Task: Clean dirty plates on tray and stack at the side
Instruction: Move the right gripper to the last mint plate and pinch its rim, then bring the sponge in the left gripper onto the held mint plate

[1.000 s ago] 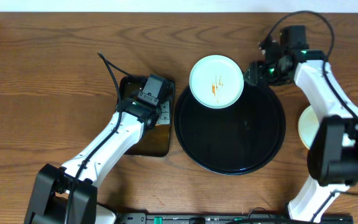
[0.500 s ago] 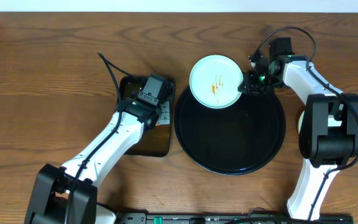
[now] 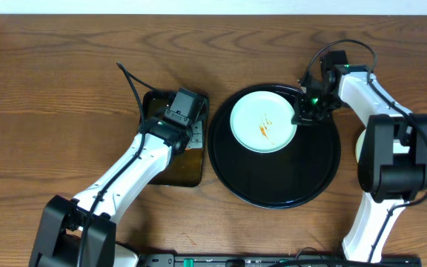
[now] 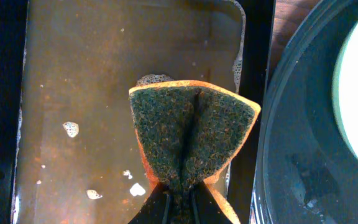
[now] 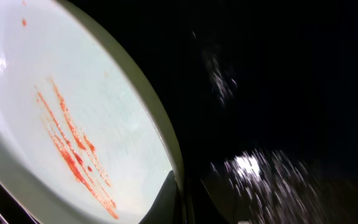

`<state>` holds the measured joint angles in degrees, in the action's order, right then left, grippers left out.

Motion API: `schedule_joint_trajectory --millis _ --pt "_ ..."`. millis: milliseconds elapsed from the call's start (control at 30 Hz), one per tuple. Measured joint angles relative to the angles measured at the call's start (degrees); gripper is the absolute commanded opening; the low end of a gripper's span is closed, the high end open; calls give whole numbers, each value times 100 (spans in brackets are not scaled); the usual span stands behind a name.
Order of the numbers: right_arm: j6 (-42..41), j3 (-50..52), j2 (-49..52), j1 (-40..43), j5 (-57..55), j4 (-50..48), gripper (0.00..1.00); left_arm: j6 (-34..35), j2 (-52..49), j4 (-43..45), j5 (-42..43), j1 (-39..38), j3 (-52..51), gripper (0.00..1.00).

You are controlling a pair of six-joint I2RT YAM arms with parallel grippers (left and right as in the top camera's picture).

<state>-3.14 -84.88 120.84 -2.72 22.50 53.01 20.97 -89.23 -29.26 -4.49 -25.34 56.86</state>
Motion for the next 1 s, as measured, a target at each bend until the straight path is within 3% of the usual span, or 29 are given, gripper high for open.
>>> schedule_joint_trajectory --millis 200,533,1000 --pt "39 -9 -546 0 -411 686 1 -15 0 492 186 0 -9 8" --pt "37 149 -610 -236 -634 870 1 4 -2 2020 1567 -120 -15 8" --pt "-118 636 -610 -389 -785 621 1 118 -905 3069 1845 -1456 -15 8"
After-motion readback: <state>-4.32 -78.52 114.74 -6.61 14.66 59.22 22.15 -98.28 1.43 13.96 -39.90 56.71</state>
